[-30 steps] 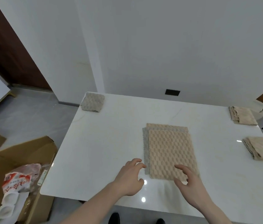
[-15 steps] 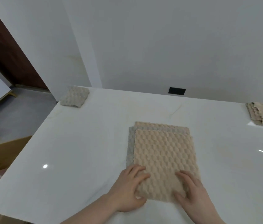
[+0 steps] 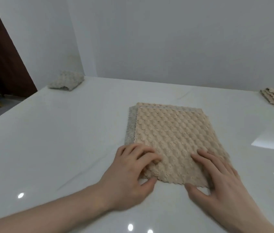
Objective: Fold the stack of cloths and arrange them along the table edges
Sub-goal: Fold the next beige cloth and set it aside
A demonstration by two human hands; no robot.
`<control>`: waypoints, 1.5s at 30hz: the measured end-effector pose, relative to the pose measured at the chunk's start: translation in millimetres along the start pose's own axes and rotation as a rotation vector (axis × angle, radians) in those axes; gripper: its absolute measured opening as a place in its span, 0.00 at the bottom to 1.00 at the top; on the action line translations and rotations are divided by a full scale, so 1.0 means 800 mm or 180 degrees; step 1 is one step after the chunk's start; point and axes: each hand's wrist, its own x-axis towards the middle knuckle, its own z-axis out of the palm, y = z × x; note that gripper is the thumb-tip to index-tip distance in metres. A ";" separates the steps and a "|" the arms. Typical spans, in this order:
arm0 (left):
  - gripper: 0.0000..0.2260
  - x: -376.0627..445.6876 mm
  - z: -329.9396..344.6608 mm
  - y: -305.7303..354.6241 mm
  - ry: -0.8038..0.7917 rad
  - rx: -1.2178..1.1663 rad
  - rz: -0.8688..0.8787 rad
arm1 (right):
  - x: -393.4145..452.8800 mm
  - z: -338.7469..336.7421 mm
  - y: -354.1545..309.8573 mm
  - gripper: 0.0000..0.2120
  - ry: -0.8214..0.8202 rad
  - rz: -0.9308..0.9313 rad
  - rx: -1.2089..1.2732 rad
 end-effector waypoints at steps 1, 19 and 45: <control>0.17 -0.001 0.002 0.000 0.0126 -0.0003 -0.0045 | -0.001 -0.001 -0.001 0.35 -0.0011 -0.0016 -0.0012; 0.07 0.021 -0.040 0.040 0.0766 -0.0277 -0.0539 | -0.023 -0.028 -0.016 0.08 0.0427 0.0187 0.0421; 0.19 0.118 -0.367 0.125 0.1068 -0.0326 -0.0504 | 0.074 -0.335 -0.167 0.14 0.0813 -0.0247 0.1363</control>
